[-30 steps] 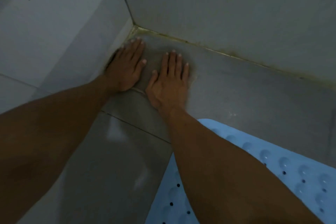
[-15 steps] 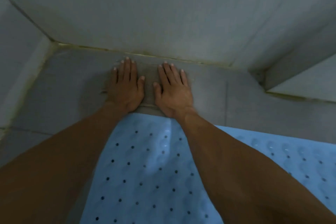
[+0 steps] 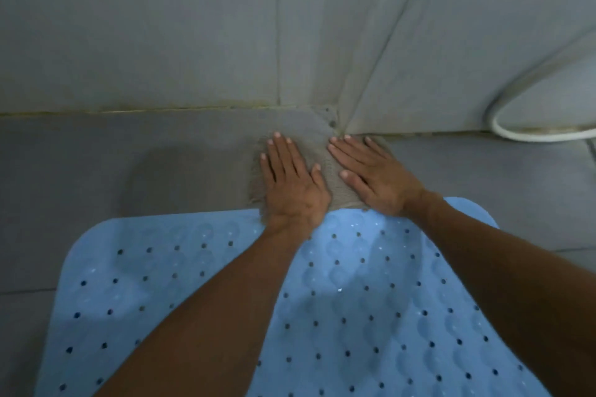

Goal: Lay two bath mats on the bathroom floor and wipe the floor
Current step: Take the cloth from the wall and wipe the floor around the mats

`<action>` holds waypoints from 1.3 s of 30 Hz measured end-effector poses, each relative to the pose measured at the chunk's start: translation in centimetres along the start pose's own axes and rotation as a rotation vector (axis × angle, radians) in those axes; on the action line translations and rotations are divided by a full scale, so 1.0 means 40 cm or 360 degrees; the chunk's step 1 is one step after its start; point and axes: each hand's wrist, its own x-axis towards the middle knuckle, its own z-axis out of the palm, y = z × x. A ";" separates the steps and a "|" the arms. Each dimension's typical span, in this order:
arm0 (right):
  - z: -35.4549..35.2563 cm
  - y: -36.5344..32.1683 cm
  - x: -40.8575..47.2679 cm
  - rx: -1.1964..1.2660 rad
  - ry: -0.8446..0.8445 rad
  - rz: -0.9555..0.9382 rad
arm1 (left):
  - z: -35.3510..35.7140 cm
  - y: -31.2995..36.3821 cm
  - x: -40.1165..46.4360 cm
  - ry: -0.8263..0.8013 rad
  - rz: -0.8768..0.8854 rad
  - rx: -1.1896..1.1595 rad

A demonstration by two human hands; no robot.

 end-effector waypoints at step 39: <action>-0.046 0.405 -0.945 0.0006 -0.0160 0.0896 | 0.257 0.811 -0.482 -0.0237 0.0627 0.0101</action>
